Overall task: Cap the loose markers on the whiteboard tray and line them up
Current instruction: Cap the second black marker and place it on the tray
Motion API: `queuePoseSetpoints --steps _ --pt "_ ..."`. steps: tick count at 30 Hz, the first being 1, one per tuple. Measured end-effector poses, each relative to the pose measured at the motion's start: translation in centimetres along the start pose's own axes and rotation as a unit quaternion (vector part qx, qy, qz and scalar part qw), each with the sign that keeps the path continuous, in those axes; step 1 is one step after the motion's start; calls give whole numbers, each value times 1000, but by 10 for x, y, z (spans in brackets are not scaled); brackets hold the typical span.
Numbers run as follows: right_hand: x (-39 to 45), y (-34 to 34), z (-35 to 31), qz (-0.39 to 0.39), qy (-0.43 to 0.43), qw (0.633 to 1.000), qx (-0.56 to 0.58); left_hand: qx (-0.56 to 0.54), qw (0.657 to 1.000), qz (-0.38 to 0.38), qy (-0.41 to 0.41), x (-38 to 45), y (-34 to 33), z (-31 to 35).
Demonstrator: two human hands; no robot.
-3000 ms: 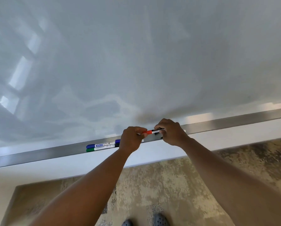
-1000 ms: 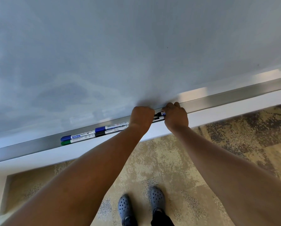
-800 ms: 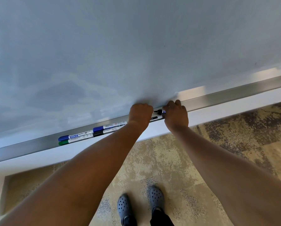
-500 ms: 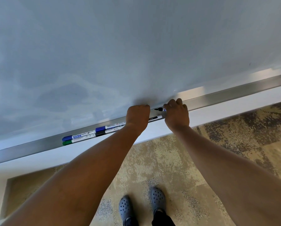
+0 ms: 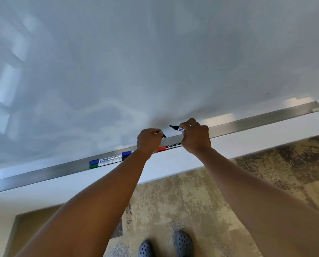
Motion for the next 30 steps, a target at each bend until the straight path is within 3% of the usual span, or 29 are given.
queuePoseSetpoints --steps 4,14,23,30 --pt "-2 19 -20 7 35 999 1 -175 983 2 56 -17 18 -6" --pt "-6 69 -78 56 107 991 56 -398 908 24 128 -48 83 6" --pt "-4 115 -136 98 170 978 65 -448 891 14 73 -64 135 33" --pt "-6 142 -165 136 209 967 56 -429 902 45 24 -72 168 41"
Point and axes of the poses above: each hand's wrist, its own x-axis towards the middle knuckle, its own y-axis out of the back of the hand, z = x × y, the point moved 6 cm from there along x, towards the middle knuckle
